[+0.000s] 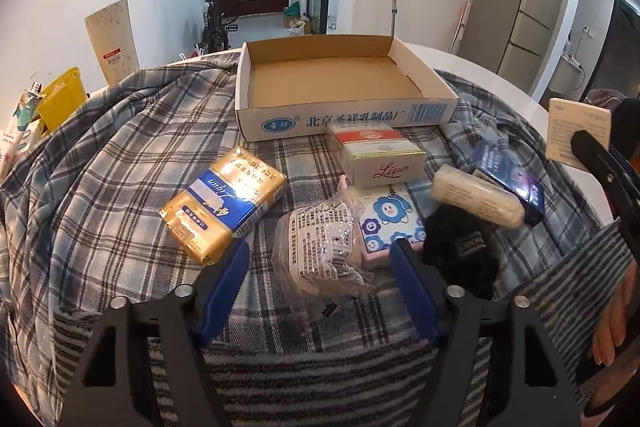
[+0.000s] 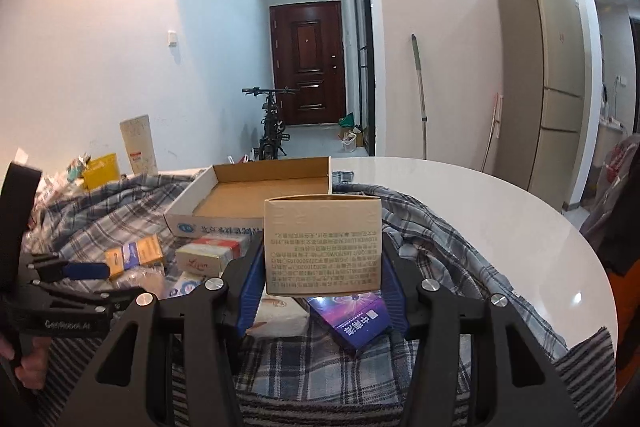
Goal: Organize objects
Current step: 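Grasp the plastic-wrapped packet with the left tool while the right tool holds the beige box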
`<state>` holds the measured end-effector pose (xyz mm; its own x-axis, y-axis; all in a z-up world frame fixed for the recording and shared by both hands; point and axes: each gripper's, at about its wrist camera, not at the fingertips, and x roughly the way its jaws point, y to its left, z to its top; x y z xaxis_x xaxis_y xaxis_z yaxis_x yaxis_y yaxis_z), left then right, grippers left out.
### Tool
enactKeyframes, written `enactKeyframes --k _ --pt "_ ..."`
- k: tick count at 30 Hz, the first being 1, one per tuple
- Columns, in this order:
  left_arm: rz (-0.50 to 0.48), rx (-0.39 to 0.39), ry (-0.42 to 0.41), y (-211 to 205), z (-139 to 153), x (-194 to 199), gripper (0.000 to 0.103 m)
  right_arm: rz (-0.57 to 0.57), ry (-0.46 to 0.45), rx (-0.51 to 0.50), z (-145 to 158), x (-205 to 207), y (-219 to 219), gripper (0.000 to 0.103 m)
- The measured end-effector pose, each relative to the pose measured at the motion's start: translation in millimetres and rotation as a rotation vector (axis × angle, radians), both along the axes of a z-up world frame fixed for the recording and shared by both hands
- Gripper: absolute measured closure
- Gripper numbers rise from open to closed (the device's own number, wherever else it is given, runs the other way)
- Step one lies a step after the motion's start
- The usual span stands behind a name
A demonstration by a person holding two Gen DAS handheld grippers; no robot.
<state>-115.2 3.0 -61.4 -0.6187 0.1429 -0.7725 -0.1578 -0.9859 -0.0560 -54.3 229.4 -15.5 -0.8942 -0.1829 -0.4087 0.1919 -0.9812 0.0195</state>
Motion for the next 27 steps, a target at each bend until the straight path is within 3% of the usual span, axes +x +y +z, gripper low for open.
enactKeyframes --k 1,2,6,15,20,27 --pt "-0.002 -0.001 -0.005 0.7 -1.5 -2.1 0.041 0.010 0.000 0.008 -0.4 0.1 -1.7 0.052" --pt "-0.006 0.002 -0.012 1.4 -2.8 -3.9 0.053 0.017 0.000 0.016 -0.9 -0.2 -3.9 0.052" --pt "-0.011 0.006 0.009 2.0 0.8 -1.6 0.066 0.027 -0.015 0.030 -4.8 -1.8 -4.6 0.052" --pt "-0.028 -0.019 0.186 4.2 36.6 33.7 0.068 0.019 0.016 0.027 -0.5 4.1 -3.3 0.052" --pt "0.008 0.061 0.196 -5.1 46.1 55.2 0.068 0.015 0.045 0.032 5.2 15.6 -4.2 0.052" --pt "0.042 0.041 0.253 -9.8 57.3 74.7 0.068 0.050 0.035 0.000 12.7 26.9 -2.4 0.052"
